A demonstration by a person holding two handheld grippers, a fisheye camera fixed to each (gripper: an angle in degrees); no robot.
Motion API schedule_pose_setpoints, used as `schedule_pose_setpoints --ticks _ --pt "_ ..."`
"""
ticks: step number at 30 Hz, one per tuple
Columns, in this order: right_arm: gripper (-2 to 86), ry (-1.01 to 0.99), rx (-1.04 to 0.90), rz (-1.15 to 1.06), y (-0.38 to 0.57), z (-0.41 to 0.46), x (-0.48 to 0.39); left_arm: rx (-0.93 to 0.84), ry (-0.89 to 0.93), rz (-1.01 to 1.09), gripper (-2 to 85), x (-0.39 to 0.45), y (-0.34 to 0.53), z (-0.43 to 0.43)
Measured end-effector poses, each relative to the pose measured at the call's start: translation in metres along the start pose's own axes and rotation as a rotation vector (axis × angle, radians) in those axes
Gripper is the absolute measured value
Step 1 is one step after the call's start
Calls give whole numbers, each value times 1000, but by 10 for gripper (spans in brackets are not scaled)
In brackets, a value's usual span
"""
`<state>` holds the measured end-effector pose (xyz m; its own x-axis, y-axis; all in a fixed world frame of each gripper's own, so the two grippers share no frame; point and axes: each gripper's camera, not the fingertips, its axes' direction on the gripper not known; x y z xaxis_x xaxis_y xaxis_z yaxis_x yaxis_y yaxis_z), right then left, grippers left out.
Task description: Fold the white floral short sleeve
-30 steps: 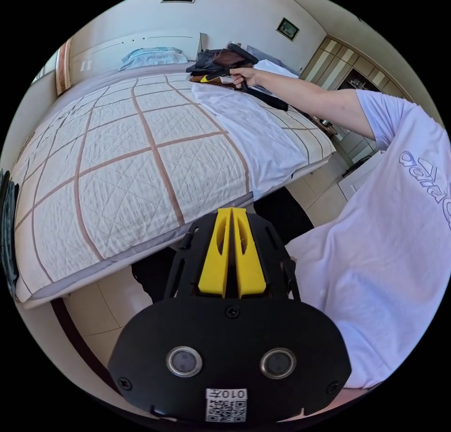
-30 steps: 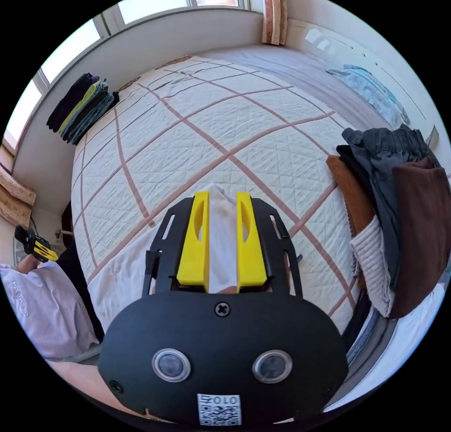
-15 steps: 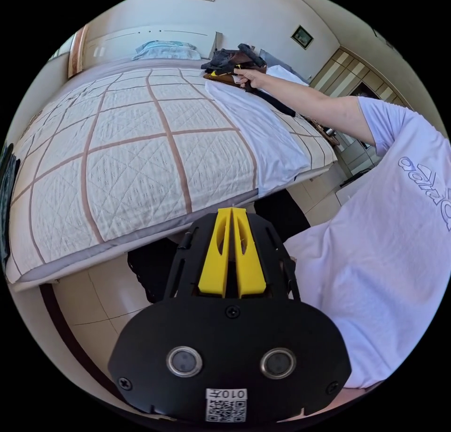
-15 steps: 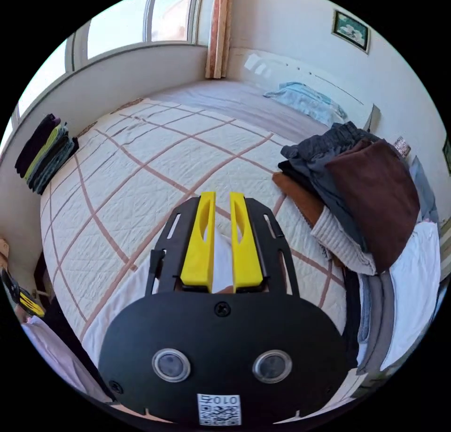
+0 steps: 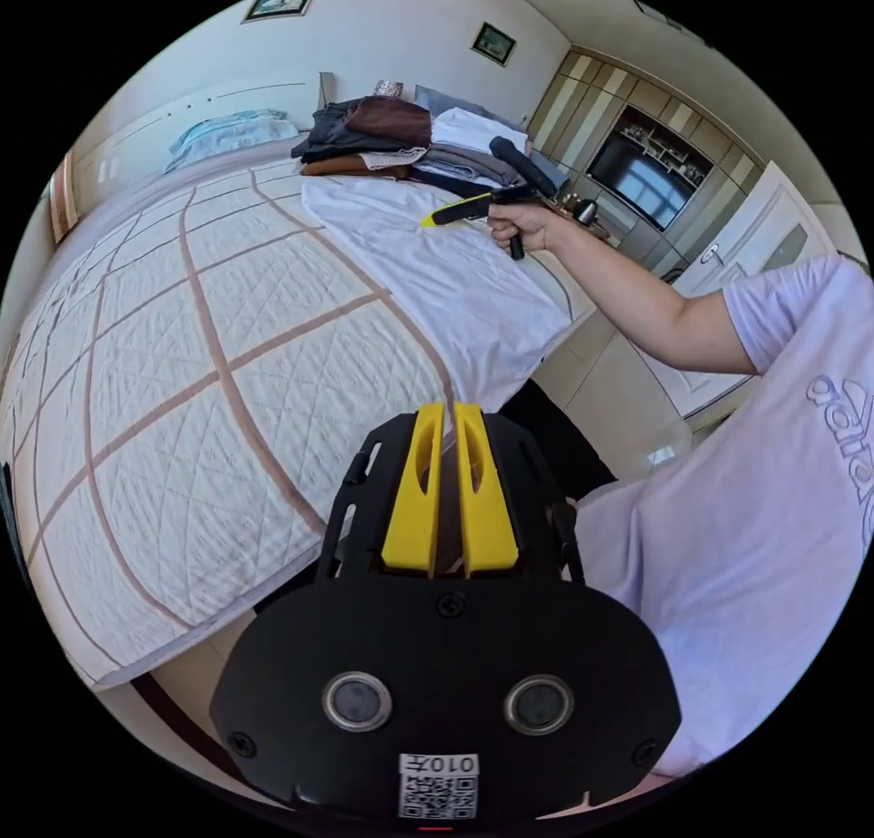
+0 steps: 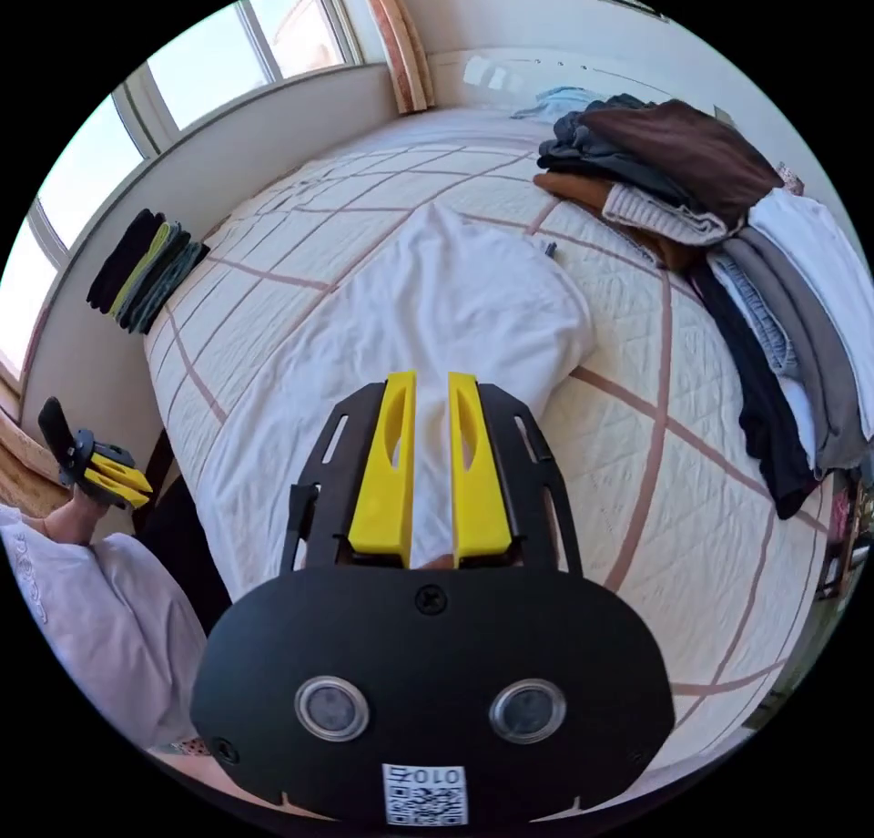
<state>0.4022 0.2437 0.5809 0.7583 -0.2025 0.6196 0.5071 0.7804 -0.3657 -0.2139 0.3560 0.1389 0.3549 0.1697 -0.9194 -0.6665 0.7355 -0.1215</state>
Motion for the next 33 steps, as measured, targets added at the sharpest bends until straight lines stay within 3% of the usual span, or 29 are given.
schedule_pose_setpoints --ticks 2,7,11,18,24,30,33 --pt "74 2 175 43 41 -43 -25 -30 65 -31 34 -7 -5 18" --pt "62 60 277 117 152 -81 -82 -70 151 -74 56 -14 -11 63" --pt "62 121 251 157 241 -86 -128 -90 164 -83 65 -23 -18 80" --pt "63 111 194 182 317 -85 -175 -120 217 -154 56 -52 -28 96" --pt "109 182 181 18 338 -74 -227 -93 445 -199 17 -74 -38 99" --pt "190 328 159 -317 354 -57 -310 8 724 -301 5 -97 -47 55" --pt "208 408 143 -394 362 -47 -336 44 768 -322 3 -106 -58 37"
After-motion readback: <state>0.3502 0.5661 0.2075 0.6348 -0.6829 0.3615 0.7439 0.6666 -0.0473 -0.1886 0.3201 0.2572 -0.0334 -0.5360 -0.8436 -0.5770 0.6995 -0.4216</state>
